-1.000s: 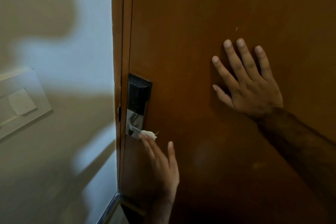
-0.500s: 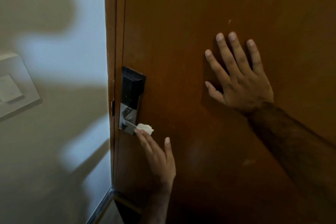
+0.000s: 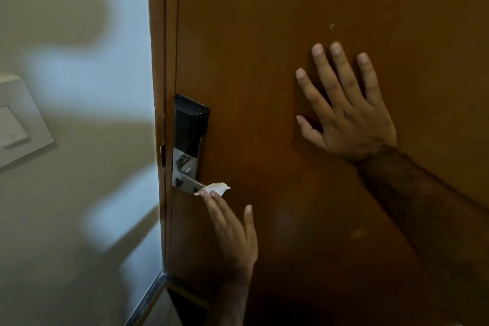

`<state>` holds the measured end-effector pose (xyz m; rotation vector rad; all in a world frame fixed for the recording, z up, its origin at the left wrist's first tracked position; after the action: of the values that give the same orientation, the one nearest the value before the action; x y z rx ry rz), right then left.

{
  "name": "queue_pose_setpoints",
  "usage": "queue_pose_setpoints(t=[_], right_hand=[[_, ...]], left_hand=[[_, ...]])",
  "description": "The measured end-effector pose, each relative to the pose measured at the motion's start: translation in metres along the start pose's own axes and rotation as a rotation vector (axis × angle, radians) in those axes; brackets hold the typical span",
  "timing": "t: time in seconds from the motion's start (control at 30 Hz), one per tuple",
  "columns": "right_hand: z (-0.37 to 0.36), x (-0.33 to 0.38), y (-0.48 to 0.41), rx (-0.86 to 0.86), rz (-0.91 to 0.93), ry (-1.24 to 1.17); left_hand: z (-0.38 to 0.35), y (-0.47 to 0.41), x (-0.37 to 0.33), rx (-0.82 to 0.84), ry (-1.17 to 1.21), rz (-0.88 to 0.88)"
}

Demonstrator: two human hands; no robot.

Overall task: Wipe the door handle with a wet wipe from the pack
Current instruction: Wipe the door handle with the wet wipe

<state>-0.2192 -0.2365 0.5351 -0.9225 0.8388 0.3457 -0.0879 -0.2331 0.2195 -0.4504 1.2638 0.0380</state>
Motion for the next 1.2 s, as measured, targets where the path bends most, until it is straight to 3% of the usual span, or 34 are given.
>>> queue_pose_setpoints(t=[0.17, 0.33, 0.53, 0.63, 0.73, 0.83, 0.93, 1.2], right_hand=[[-0.001, 0.000, 0.000, 0.007, 0.002, -0.002], [0.001, 0.000, -0.001, 0.005, -0.002, -0.006], [0.001, 0.000, -0.002, 0.014, 0.000, -0.009], [0.000, 0.000, -0.002, 0.015, 0.001, -0.011], [0.001, 0.000, -0.002, 0.005, 0.003, -0.004], [-0.001, 0.000, 0.000, 0.014, 0.003, -0.009], [0.000, 0.000, 0.001, 0.008, 0.005, -0.009], [-0.001, 0.000, -0.001, 0.008, 0.007, -0.012]], left_hand=[[0.024, -0.045, 0.011, -0.056, 0.033, 0.076], [0.050, -0.079, 0.011, -0.101, 0.026, 0.036], [0.010, -0.010, 0.012, 0.093, -0.223, -0.050], [0.015, -0.021, 0.015, 0.104, -0.242, -0.043], [0.037, -0.056, 0.009, -0.008, -0.057, -0.006], [0.045, -0.076, 0.003, -0.066, 0.180, 0.138], [0.040, -0.068, 0.000, -0.092, 0.336, 0.281], [0.029, -0.023, -0.008, -0.099, 0.666, 0.461]])
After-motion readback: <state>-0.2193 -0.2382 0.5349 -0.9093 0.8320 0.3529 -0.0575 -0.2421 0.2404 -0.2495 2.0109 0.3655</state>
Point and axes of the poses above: each hand's wrist, its own y-axis away from the middle knuckle, its own z-axis out of the back of the hand, x = y × z, the point moved 8 cm from there along -y, towards the middle knuckle
